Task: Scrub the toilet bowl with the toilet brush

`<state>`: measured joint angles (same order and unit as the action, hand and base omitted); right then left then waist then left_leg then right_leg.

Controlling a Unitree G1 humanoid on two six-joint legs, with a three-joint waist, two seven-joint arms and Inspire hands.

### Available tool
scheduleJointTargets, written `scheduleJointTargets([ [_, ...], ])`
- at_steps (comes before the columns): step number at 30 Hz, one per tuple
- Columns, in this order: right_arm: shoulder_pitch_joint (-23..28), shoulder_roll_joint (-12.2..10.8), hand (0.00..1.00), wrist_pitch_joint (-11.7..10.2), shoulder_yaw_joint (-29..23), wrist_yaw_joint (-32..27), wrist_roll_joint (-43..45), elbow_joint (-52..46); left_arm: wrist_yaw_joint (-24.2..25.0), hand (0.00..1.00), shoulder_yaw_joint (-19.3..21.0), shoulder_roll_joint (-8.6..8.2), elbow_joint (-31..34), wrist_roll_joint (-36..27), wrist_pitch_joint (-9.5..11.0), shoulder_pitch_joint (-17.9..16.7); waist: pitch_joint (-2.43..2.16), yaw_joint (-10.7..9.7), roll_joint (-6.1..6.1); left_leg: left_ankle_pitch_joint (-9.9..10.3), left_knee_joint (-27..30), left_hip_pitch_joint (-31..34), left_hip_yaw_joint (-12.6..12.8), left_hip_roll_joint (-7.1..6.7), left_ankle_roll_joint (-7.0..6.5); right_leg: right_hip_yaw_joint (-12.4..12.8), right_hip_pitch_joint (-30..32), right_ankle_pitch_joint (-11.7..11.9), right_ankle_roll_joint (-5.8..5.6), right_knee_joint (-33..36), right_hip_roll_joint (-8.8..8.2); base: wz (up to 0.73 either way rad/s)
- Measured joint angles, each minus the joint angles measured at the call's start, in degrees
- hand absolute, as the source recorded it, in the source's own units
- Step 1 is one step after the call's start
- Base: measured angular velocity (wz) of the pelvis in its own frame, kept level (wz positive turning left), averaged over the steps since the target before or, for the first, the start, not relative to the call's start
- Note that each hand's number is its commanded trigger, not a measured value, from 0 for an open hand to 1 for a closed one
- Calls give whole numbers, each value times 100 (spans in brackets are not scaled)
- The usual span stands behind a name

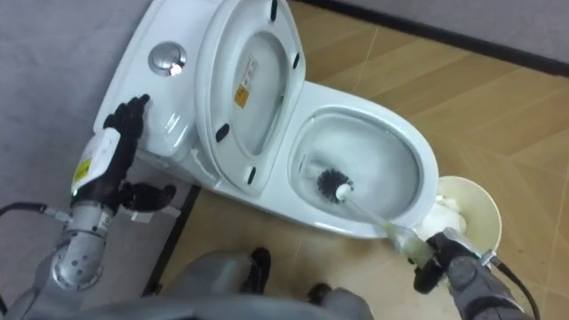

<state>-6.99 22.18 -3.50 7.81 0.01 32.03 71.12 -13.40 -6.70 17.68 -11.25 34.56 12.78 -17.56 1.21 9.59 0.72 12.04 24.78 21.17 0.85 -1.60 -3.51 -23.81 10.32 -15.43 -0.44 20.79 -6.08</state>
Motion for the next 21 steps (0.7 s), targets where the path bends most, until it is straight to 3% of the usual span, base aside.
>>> scheduleJointTargets([
  [5,-366,50,100,112,178,-89,33,-11,-343,0,-188,10,-398,394,49,351,-2,35,83,-104,-3,328,46,-24,-50,9,477,0,9,260,-94,-4],
  [11,-791,320,100,234,693,-175,394,-71,-866,0,-302,45,-469,840,4,662,21,189,45,-184,320,1063,161,-26,-76,93,1366,-82,121,989,-329,-7],
  [16,-1095,642,100,447,1135,-375,497,-466,-1351,0,-625,326,-614,1070,-175,1146,62,254,9,-180,702,1646,168,-16,-89,128,1985,-189,217,1437,-430,-3],
  [17,-1169,691,100,456,1177,-424,539,-524,-1472,0,-703,420,-668,1165,-207,1293,103,262,-15,-198,760,1755,174,-24,-89,116,2106,-218,231,1550,-473,0],
  [21,-1414,831,100,515,1481,-463,675,-912,-1950,0,-919,728,-830,1404,-259,1624,144,374,-40,-198,1099,2254,148,12,-85,104,2584,-286,318,1894,-512,0],
])
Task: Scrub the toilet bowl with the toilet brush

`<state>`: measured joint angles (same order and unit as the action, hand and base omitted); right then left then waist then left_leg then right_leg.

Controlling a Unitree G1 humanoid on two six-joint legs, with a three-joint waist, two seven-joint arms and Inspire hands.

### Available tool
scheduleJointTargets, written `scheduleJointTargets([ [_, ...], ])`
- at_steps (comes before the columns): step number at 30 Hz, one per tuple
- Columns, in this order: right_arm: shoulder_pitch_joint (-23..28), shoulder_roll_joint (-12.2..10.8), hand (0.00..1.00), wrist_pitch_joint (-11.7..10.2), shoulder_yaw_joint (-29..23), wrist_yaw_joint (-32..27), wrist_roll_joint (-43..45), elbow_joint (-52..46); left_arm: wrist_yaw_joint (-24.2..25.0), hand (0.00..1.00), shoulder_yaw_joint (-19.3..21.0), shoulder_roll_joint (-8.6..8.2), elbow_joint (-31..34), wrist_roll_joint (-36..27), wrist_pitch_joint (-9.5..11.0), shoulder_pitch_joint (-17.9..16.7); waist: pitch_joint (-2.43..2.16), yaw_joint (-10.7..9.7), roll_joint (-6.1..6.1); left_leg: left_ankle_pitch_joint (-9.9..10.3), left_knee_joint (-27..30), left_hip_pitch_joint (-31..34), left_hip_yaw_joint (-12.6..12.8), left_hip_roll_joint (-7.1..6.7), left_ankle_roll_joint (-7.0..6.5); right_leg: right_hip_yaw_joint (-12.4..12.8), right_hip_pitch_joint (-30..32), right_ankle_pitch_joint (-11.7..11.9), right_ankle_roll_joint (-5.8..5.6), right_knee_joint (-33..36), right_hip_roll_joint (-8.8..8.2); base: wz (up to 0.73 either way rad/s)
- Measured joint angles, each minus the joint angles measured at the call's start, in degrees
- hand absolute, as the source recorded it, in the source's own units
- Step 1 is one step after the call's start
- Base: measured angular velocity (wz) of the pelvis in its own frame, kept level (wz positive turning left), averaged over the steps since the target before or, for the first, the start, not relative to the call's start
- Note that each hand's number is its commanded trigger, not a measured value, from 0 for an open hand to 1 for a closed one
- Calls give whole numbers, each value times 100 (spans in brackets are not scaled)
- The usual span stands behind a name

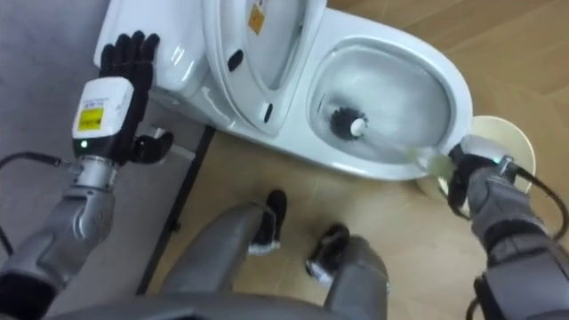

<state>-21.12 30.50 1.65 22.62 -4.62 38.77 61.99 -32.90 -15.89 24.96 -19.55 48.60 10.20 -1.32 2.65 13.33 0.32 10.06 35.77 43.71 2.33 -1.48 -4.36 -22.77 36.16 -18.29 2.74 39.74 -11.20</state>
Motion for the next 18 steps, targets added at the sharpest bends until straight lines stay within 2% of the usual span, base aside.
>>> scheduleJointTargets([
  [1,-62,33,100,23,96,-34,1,-43,-69,0,-28,43,-17,22,0,36,1,1,0,0,50,80,-3,-4,-2,-7,78,-13,8,63,-20,4],
  [3,-201,141,100,100,368,-141,-15,-268,-319,0,-221,259,-32,55,-62,127,8,11,3,26,302,343,-8,-27,-18,-17,326,-122,29,379,-117,14],
  [4,-239,161,100,126,415,-185,-14,-301,-385,0,-259,308,-25,65,-90,141,10,18,-2,38,358,405,-6,-35,-21,-20,390,-154,36,451,-146,12],
  [6,-280,402,100,299,634,-304,-80,-580,-589,0,-371,402,16,98,-151,275,20,132,-28,52,506,697,0,-22,-17,-3,685,-199,77,626,-173,0],
  [7,-314,453,100,331,685,-337,-142,-614,-658,0,-379,415,23,90,-156,297,23,141,-36,51,525,768,0,-23,-16,3,761,-205,87,664,-179,-5],
  [9,-544,485,100,347,782,-398,-431,-604,-910,0,-378,519,53,85,-170,336,65,136,-116,42,608,982,21,-14,-1,58,1008,-216,120,797,-185,-2],
  [11,-613,485,100,348,783,-510,-685,-560,-1038,0,-406,537,39,89,-201,349,68,116,-130,41,641,1055,14,-13,2,65,1072,-223,128,832,-180,0],
  [14,-738,482,100,352,773,-668,-1461,-415,-1194,0,-458,550,44,90,-350,358,95,97,-187,35,623,1064,27,-14,9,95,1105,-223,129,834,-175,-1],
  [18,-892,451,100,358,725,-794,-1997,-418,-1353,0,-451,555,58,168,-586,360,90,27,-298,23,606,1114,43,-22,21,148,1201,-221,131,854,-172,-1],
])
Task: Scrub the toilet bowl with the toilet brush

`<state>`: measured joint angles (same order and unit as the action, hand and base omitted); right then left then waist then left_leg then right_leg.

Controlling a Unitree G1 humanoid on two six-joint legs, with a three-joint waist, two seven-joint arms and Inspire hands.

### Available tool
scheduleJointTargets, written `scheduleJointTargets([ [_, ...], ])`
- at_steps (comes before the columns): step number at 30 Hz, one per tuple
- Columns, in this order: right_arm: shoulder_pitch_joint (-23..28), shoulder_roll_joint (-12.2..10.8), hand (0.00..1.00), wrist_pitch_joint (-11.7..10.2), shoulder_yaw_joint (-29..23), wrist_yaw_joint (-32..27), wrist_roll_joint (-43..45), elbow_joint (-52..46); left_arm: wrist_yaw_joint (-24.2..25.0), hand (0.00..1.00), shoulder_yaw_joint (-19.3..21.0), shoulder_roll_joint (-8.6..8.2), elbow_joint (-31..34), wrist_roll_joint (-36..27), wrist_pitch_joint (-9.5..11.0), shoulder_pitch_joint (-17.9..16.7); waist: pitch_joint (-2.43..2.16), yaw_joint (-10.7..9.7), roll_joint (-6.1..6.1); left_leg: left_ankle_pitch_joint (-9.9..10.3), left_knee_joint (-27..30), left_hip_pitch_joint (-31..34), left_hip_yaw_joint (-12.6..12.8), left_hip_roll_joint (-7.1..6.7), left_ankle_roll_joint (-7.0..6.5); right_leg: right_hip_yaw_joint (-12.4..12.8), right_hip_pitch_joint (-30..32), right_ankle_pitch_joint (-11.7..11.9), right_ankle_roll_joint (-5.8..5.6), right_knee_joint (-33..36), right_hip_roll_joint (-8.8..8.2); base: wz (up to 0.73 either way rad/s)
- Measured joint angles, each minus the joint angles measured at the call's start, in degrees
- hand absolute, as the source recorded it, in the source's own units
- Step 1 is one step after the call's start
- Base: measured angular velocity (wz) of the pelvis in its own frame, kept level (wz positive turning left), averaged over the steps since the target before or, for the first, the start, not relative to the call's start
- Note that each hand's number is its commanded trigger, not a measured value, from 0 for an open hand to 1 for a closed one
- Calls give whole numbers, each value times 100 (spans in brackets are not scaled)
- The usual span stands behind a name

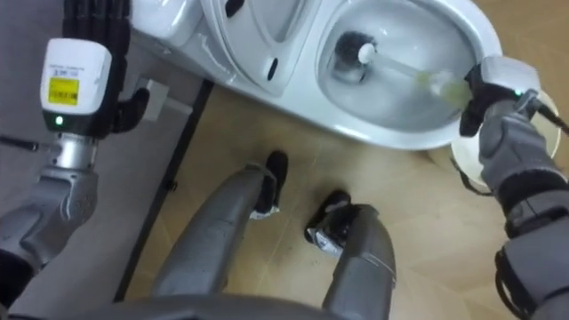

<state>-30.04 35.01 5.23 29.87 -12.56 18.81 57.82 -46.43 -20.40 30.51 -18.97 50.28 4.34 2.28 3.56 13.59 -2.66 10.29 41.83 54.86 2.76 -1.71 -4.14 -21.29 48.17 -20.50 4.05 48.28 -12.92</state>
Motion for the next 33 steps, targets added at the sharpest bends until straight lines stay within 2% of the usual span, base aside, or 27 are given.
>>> scheduleJointTargets([
  [5,-147,-3,100,71,-53,-347,-1022,189,-88,0,-16,-9,7,56,-303,-6,3,-97,-59,-5,5,7,41,-3,-2,57,44,0,0,48,-10,-2],
  [6,-106,-31,100,93,-226,-348,-1121,214,-96,0,-7,-30,9,108,-399,-17,0,-120,-54,-7,6,9,41,-1,-3,52,43,3,4,47,-14,0],
  [9,-96,-48,100,114,-266,-347,-1165,219,-95,0,-5,-58,13,136,-577,-29,-5,-200,-44,-16,7,6,35,-6,0,51,41,5,6,54,-15,0],
  [13,9,-140,100,143,-265,-347,-1017,206,-22,0,-32,-74,40,163,-705,-46,-9,-216,-10,-28,-2,-56,17,-1,1,13,-42,7,7,20,-9,2],
  [16,99,-293,100,221,-259,-337,-641,172,98,0,-82,-118,-13,188,-767,-57,-19,-213,151,-25,-25,-172,-36,-5,1,-61,-208,3,-2,-59,-1,5],
  [18,123,-312,100,273,-201,-219,-51,-24,135,0,-123,-180,-19,175,-830,-53,-23,-182,340,-26,-25,-165,-50,8,0,-92,-218,24,0,-106,14,-5],
  [20,246,-309,100,375,39,-117,299,-188,222,0,-192,-216,-27,146,-854,-54,-52,-41,431,-23,-54,-194,3,61,-4,-51,-229,75,10,-177,64,-18],
  [21,362,-332,100,514,149,7,570,-374,245,0,-212,-218,-49,144,-864,-62,-65,-3,506,-17,-58,-199,6,100,-6,-68,-259,93,16,-234,106,-11],
  [24,545,-413,100,867,292,248,1175,-842,259,0,-218,-224,-62,100,-853,-59,-65,59,605,-10,-74,-186,9,133,17,-68,-242,106,37,-273,143,-5],
  [28,793,-363,100,1305,282,573,1850,-1806,307,0,-170,-224,16,-25,-842,-177,-79,96,639,25,-86,-202,-7,251,79,-106,-331,161,93,-477,323,-11],
  [30,1108,-368,100,1641,266,849,2349,-2649,323,0,-52,-220,130,-24,-856,-317,-93,87,659,55,-100,-221,-62,331,145,-174,-440,205,134,-667,469,-7],
  [31,1185,-366,100,1730,266,932,2491,-2862,319,0,-30,-224,156,-45,-860,-355,-93,84,659,59,-111,-229,-61,347,156,-173,-453,220,142,-699,494,-8],
  [33,1578,-361,100,2122,265,1314,3131,-3852,277,0,-11,-232,212,-311,-851,-484,-112,71,675,83,-148,-269,-63,421,204,-178,-522,245,171,-840,592,-11],
])
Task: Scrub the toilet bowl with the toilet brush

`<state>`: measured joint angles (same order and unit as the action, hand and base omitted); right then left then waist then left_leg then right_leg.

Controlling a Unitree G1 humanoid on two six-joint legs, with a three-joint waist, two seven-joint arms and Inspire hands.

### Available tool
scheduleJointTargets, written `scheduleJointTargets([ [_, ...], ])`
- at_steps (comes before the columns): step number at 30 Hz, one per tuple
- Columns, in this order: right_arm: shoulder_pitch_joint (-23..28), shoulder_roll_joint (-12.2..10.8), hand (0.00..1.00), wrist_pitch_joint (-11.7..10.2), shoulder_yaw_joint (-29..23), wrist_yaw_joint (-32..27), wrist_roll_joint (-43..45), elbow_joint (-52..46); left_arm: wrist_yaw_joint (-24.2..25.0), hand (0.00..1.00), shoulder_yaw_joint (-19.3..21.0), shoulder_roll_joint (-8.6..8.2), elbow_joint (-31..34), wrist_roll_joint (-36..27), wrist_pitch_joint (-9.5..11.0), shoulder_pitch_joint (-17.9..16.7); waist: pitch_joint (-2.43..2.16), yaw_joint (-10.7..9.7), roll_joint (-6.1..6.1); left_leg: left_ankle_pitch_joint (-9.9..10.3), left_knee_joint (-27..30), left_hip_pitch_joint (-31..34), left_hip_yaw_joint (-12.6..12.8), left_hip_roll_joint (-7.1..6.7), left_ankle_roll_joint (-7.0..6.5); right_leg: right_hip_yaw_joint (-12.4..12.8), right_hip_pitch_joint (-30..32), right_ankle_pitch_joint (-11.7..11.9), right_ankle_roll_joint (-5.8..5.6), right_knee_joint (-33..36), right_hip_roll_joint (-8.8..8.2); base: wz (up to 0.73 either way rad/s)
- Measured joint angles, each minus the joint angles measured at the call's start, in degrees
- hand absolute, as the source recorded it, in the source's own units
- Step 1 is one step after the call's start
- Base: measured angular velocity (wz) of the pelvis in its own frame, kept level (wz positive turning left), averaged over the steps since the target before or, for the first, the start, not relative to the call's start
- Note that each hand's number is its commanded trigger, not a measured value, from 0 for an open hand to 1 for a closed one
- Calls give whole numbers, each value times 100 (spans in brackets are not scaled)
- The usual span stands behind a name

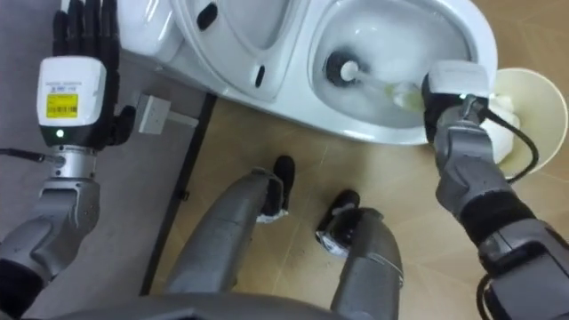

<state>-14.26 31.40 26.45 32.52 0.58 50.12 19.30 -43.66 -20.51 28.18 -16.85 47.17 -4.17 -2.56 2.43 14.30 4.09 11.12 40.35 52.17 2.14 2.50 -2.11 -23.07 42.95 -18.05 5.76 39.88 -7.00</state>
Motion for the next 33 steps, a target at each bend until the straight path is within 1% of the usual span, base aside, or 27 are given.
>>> scheduleJointTargets([
  [1,86,0,100,67,0,109,130,-220,-28,0,0,0,3,-62,5,-23,-10,-2,2,5,0,-2,-4,16,12,0,-12,9,10,-32,27,-10],
  [2,213,3,100,196,-1,312,354,-570,-81,0,2,0,7,-171,21,-63,-21,-9,15,19,0,-6,-4,45,34,3,-32,16,22,-73,67,-10],
  [3,290,2,100,273,-1,479,501,-802,-125,0,10,3,14,-281,56,-107,-35,-12,32,30,0,-11,-6,85,53,1,-60,33,34,-135,116,-7],
  [5,357,0,100,328,-2,634,703,-926,-201,0,9,1,14,-358,80,-141,-47,-24,46,37,-13,-40,-14,89,65,-4,-88,32,36,-142,126,0],
  [7,297,47,100,331,-2,703,729,-902,-241,0,7,4,-2,-438,105,-149,-49,-3,49,38,-41,-60,-4,89,76,3,-92,31,38,-152,127,0],
  [8,216,89,100,325,-2,696,632,-784,-247,0,4,9,-35,-566,177,-139,-50,-6,47,31,-62,-80,-3,75,84,6,-95,32,39,-155,114,0],
  [10,24,186,100,170,-1,490,236,-310,-287,0,-62,37,-110,-713,232,-86,-52,-11,24,30,-61,-99,9,60,82,14,-98,23,40,-105,86,2],
  [11,-195,253,100,-43,-10,274,-480,199,-347,0,-107,88,-202,-730,261,-47,-47,-15,-10,29,-53,-98,14,58,81,30,-88,21,38,-93,84,-3],
  [12,-444,253,100,-270,-37,69,-1243,766,-393,0,-116,221,-225,-768,311,-37,-36,-46,-138,14,-64,-91,49,40,79,47,-31,-1,51,-27,38,0],
  [13,-536,237,100,-391,-89,-12,-1660,1037,-421,0,-113,303,-213,-768,338,-13,-34,-82,-214,1,-64,-82,60,7,77,60,14,-37,45,36,-10,17],
  [14,-666,197,100,-673,-260,-137,-2443,1506,-465,0,-110,413,-216,-749,349,16,7,-165,-308,-34,-57,-74,91,-32,50,59,50,-91,38,140,-82,19],
  [15,-730,183,100,-877,-423,-254,-3140,1819,-517,0,-81,458,-207,-629,339,36,22,-207,-437,-42,-50,-43,94,-84,54,102,131,-118,42,229,-128,19],
  [16,-755,177,100,-941,-520,-308,-3434,1880,-556,0,-50,459,-186,-600,330,26,31,-229,-482,-53,-52,-28,87,-118,51,102,163,-136,41,279,-173,13],
  [17,-892,174,100,-1080,-701,-439,-3962,1964,-618,0,20,457,-81,-590,314,-78,53,-390,-555,-87,-59,22,125,-173,14,119,251,-170,16,394,-265,16],
  [18,-1090,175,100,-1188,-896,-553,-4330,2119,-681,0,76,403,-57,-567,275,-112,68,-497,-615,-124,-71,54,155,-220,-16,145,327,-179,7,462,-329,9],
  [19,-1267,200,100,-1213,-1019,-625,-4397,2322,-710,0,177,355,-38,-445,271,-115,96,-512,-719,-135,-66,58,182,-225,-36,194,376,-180,1,521,-364,0],
  [21,-1293,214,100,-1263,-1152,-705,-4414,2475,-713,0,250,350,-9,-249,229,-117,92,-533,-837,-145,-45,61,211,-221,-53,215,390,-185,-19,558,-389,0],
  [22,-1291,213,100,-1264,-1162,-737,-4414,2490,-723,0,250,347,-4,-235,205,-117,90,-537,-865,-145,-30,62,212,-221,-55,225,390,-183,-27,562,-388,0],
  [24,-1290,213,100,-1292,-1201,-851,-4505,2485,-746,0,250,247,4,-141,95,-120,88,-549,-866,-108,60,81,209,-198,-109,241,393,-169,-53,593,-389,-11],
  [27,-1220,212,100,-1331,-1202,-863,-4550,2452,-746,0,247,162,-2,-89,21,-104,77,-614,-844,-102,36,87,212,-235,-150,240,395,-142,-101,623,-432,-2],
  [29,-1188,207,100,-1341,-1200,-888,-4553,2433,-732,0,241,134,-3,3,-37,-105,74,-592,-818,-93,52,81,221,-235,-170,251,387,-108,-122,615,-430,-5],
  [30,-1130,200,100,-1375,-1198,-940,-4550,2423,-715,0,227,128,-2,48,-66,-107,77,-591,-748,-90,94,77,216,-227,-194,247,355,-94,-142,615,-420,0],
  [31,-1092,190,100,-1389,-1197,-966,-4551,2414,-701,0,221,125,-3,78,-75,-109,79,-593,-707,-84,110,67,211,-228,-203,245,334,-92,-153,614,-417,6],
  [32,-957,175,100,-1389,-1197,-1018,-4540,2316,-652,0,177,124,-24,83,-82,-112,72,-575,-633,-80,97,28,213,-244,-219,252,295,-91,-180,604,-426,0],
  [33,-781,159,100,-1409,-1197,-1055,-4515,2183,-582,0,158,83,-77,83,-83,-126,37,-535,-571,-77,66,-6,216,-270,-231,265,286,-87,-193,590,-446,0],
])
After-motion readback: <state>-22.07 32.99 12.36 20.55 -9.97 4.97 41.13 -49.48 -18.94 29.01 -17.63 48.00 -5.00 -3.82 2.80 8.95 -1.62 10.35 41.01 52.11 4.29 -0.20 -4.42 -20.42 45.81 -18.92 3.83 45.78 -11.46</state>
